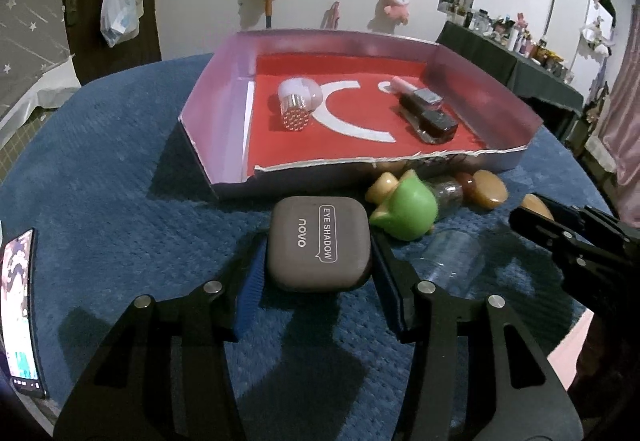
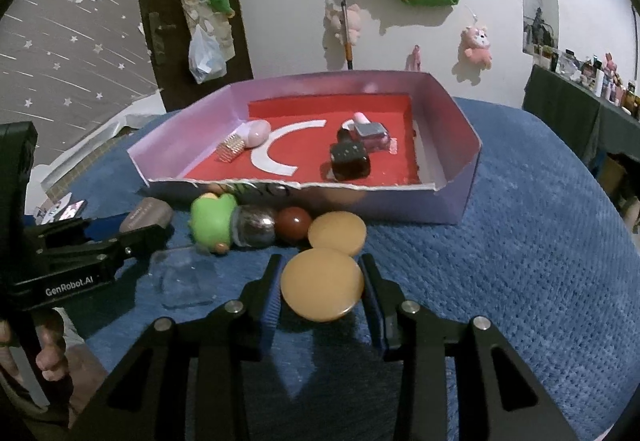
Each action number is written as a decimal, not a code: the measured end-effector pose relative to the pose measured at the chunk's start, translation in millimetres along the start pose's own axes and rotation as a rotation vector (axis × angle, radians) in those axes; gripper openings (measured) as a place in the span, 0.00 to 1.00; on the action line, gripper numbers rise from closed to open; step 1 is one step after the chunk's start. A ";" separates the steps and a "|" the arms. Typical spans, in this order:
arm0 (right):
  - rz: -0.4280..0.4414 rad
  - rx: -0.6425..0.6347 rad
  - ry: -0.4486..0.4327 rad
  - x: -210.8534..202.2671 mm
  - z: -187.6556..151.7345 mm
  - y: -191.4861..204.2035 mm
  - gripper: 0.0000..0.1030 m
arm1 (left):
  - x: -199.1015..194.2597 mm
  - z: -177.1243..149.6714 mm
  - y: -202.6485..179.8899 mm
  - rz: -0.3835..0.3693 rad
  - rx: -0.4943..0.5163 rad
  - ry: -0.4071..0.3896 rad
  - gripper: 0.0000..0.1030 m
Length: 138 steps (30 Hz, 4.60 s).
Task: Organize rigid objects
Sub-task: 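Grasp the grey eye shadow case with left tool while right tool grasps the tan compact, then carry the eye shadow case with left tool while right tool carries the compact into the box, then open both tools to release the eye shadow case and compact in the box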
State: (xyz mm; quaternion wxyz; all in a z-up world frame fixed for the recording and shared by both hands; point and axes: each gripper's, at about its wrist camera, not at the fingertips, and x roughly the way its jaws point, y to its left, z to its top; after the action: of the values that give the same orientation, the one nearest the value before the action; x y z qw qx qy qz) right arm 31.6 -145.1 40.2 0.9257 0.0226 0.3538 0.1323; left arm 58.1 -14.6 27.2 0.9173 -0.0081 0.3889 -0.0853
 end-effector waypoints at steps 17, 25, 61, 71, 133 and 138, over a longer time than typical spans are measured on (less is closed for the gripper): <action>0.075 -0.009 -0.033 -17.1 13.2 10.0 0.39 | -23.1 7.0 -8.4 -0.033 0.011 -0.061 0.47; 0.095 -0.016 -0.043 -18.6 19.4 11.0 0.39 | -25.5 14.3 -9.0 -0.039 0.010 -0.074 0.47; 0.119 -0.044 -0.016 15.4 84.5 0.6 0.39 | 10.8 77.6 -2.7 -0.068 0.002 -0.043 0.47; 0.126 -0.029 0.073 51.6 94.6 -7.3 0.39 | 41.7 87.8 5.1 -0.094 -0.020 0.033 0.47; 0.008 -0.010 0.207 127.2 102.1 -22.1 0.39 | 111.0 102.8 12.4 -0.042 -0.035 0.170 0.47; 0.008 -0.008 0.205 126.4 103.0 -22.3 0.39 | 111.9 104.9 13.7 -0.042 -0.036 0.170 0.47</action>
State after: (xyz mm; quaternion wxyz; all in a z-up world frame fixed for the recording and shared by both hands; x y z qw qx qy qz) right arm 195.1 -128.2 32.4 0.8840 0.0065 0.4462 0.1391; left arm 211.5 -24.7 19.6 0.8788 -0.0254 0.4664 -0.0981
